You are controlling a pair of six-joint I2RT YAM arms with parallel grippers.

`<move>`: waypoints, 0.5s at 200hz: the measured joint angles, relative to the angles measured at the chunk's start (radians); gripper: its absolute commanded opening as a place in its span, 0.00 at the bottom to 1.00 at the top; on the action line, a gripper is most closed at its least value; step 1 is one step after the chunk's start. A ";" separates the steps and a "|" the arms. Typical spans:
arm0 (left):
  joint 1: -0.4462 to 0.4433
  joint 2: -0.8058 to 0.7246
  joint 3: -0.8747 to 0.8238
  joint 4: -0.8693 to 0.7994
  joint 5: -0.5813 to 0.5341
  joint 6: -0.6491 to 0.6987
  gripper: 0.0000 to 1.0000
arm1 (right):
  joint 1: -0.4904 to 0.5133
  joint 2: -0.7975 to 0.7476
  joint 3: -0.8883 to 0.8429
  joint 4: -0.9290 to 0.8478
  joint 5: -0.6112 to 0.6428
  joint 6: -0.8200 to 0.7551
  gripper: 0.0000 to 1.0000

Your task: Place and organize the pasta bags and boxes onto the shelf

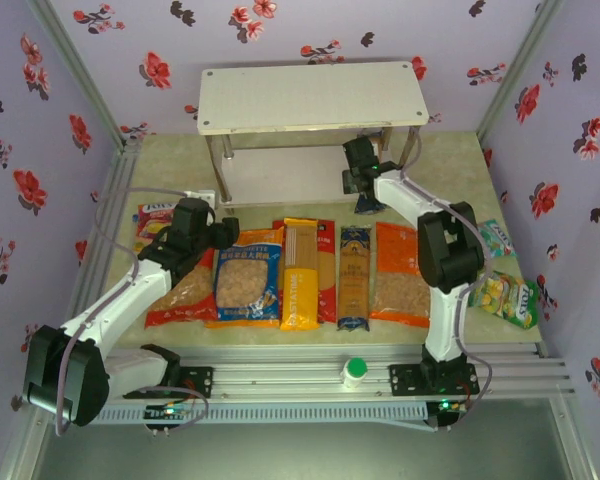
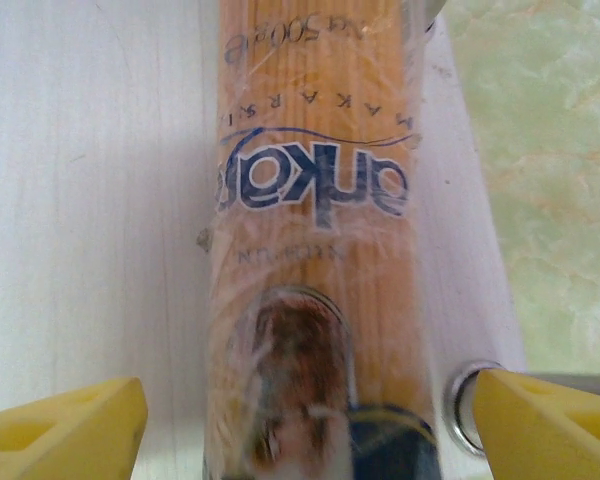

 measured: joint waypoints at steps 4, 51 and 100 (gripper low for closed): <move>0.001 0.000 0.000 0.000 0.000 0.000 0.69 | 0.000 -0.016 -0.013 0.004 -0.004 0.000 0.86; 0.001 0.000 0.000 0.000 0.000 0.005 0.66 | 0.007 -0.216 -0.154 0.019 -0.049 0.020 0.71; 0.003 -0.003 0.000 -0.001 0.000 0.009 0.67 | 0.045 -0.359 -0.262 -0.031 -0.121 0.106 0.44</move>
